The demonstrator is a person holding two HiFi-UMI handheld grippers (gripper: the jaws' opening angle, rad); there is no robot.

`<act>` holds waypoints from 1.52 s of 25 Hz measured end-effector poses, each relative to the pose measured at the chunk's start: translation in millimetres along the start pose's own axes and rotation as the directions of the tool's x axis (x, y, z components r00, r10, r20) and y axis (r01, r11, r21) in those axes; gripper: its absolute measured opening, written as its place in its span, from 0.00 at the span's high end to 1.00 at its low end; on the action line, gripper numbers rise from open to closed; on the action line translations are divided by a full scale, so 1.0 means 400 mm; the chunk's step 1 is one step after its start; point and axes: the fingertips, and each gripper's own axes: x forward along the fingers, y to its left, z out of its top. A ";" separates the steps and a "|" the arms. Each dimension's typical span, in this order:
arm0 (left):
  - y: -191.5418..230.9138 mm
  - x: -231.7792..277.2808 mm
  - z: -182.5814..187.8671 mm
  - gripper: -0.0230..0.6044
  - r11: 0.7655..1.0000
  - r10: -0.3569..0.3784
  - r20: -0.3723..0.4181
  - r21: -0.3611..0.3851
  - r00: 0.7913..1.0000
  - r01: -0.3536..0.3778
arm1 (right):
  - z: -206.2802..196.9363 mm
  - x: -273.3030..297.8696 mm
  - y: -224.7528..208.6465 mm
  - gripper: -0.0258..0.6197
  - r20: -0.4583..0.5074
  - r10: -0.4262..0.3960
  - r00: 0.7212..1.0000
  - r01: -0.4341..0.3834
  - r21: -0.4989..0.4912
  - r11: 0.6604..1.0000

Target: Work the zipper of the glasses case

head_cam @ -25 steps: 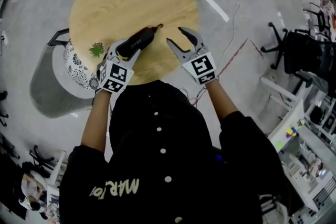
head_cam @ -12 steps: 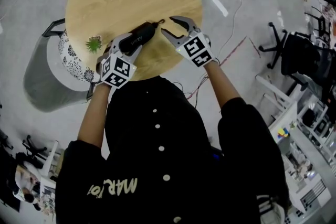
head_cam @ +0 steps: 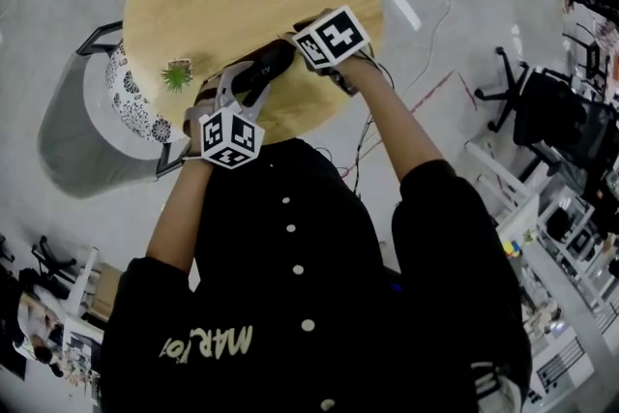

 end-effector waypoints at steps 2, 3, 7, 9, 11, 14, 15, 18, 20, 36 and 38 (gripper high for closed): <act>-0.005 0.000 0.001 0.67 1.000 0.018 -0.001 0.013 1.000 -0.018 | 0.003 0.017 0.005 0.82 -0.067 0.031 0.997 -0.028 0.036 0.999; -0.006 0.000 0.002 0.67 0.999 0.026 0.000 0.020 1.000 -0.026 | 0.003 0.024 0.010 0.82 -0.102 0.055 0.993 -0.049 0.060 0.997; -0.002 -0.001 0.001 0.68 0.998 0.045 0.008 0.034 0.999 -0.045 | 0.007 0.051 0.018 0.82 -0.213 0.114 0.970 -0.085 0.141 0.986; -0.001 -0.001 -0.001 0.68 0.998 0.044 0.009 0.038 0.999 -0.045 | 0.011 0.060 0.016 0.82 -0.247 0.120 0.962 -0.080 0.165 0.983; -0.003 0.000 -0.001 0.69 0.998 0.043 0.006 0.052 0.999 -0.044 | 0.021 0.066 0.012 0.82 -0.258 0.127 0.958 -0.077 0.194 0.978; -0.007 0.000 -0.003 0.69 0.997 0.046 0.005 0.069 0.999 -0.046 | 0.027 0.074 0.014 0.82 -0.274 0.143 0.951 -0.076 0.240 0.968; -0.007 0.000 -0.003 0.69 0.996 0.046 0.004 0.072 0.999 -0.047 | 0.023 0.078 0.019 0.82 -0.285 0.150 0.947 -0.079 0.247 0.966; -0.006 -0.001 -0.003 0.69 0.996 0.045 -0.001 0.076 0.999 -0.044 | 0.019 0.091 0.030 0.84 -0.307 0.152 0.939 -0.073 0.254 0.964; -0.008 -0.001 0.000 0.69 0.995 0.046 -0.003 0.093 0.999 -0.045 | 0.017 0.098 0.031 0.84 -0.327 0.141 0.934 -0.057 0.252 0.966; 0.001 0.003 -0.008 0.69 0.997 0.033 -0.059 0.065 0.998 -0.029 | -0.015 0.098 -0.029 0.96 -0.406 0.067 0.911 0.040 0.251 0.967; 0.000 0.002 -0.008 0.69 0.998 0.027 -0.059 0.064 0.998 -0.023 | -0.027 0.093 -0.031 0.96 -0.381 0.108 0.918 0.013 0.302 0.953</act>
